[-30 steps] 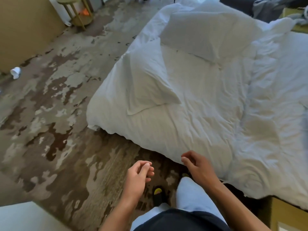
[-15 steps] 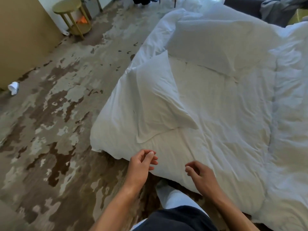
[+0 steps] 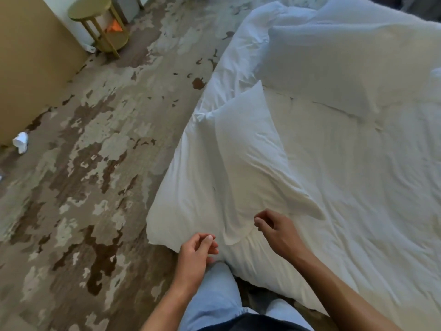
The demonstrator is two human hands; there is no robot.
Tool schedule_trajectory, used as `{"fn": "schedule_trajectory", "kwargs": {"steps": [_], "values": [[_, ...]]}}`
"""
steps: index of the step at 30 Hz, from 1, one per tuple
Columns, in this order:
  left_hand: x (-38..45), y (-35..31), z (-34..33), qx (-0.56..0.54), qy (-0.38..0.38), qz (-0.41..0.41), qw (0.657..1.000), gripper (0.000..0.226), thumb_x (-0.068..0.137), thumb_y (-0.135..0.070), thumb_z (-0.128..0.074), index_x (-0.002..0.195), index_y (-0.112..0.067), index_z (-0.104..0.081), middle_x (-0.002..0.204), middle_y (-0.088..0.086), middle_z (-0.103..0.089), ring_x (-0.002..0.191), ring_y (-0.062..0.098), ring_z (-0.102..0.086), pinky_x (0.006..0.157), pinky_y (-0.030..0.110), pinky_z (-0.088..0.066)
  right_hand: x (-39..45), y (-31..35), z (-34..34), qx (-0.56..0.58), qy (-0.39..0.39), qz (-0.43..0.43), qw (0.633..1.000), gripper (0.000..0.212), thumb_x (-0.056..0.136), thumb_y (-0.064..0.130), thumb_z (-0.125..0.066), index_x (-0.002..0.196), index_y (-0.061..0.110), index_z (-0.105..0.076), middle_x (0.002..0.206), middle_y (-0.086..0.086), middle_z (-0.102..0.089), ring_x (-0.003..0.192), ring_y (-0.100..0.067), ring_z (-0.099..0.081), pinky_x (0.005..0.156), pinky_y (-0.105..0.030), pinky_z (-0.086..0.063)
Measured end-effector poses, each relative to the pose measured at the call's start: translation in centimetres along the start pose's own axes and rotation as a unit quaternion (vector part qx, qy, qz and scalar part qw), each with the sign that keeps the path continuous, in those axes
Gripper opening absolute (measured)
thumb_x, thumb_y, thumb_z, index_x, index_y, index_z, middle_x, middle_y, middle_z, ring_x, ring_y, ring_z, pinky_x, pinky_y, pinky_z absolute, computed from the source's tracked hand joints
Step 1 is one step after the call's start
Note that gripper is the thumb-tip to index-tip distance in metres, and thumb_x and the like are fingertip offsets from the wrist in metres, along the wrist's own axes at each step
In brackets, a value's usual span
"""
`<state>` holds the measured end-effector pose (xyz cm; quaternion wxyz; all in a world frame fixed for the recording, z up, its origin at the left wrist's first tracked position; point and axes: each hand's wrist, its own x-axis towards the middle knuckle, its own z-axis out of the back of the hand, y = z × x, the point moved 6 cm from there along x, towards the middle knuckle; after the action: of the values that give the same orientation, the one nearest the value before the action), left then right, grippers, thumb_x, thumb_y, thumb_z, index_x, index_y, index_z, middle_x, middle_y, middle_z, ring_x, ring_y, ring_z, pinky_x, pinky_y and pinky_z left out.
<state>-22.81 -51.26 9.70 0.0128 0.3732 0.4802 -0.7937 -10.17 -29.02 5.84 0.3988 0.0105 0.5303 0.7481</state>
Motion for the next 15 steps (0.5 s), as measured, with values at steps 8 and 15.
{"fn": "schedule_trajectory", "kwargs": {"steps": [8, 15], "values": [[14.5, -8.5, -6.5, 0.115, 0.174, -0.069, 0.976, 0.015, 0.101, -0.029, -0.06, 0.099, -0.023, -0.074, 0.086, -0.004, -0.077, 0.086, 0.009, -0.074, 0.08, 0.034, -0.062, 5.1, -0.9, 0.8, -0.062, -0.096, -0.122, 0.986, 0.011, 0.101, 0.034, -0.066, 0.099, 0.027, -0.075, 0.094, 0.015, -0.075, 0.089, -0.005, -0.068, 0.084, -0.037, -0.058], [26.3, -13.0, -17.0, 0.411, 0.243, -0.245, 0.844, 0.049, 0.097, -0.036, -0.061, 0.142, -0.018, -0.057, 0.15, 0.008, -0.052, 0.142, 0.027, -0.041, 0.117, 0.039, -0.035, 12.8, -5.8, 3.5, -0.056, -0.165, -0.236, 0.956, 0.037, 0.099, 0.038, -0.066, 0.131, 0.02, -0.062, 0.12, 0.0, -0.069, 0.102, -0.019, -0.068, 0.092, -0.04, -0.057]]}}
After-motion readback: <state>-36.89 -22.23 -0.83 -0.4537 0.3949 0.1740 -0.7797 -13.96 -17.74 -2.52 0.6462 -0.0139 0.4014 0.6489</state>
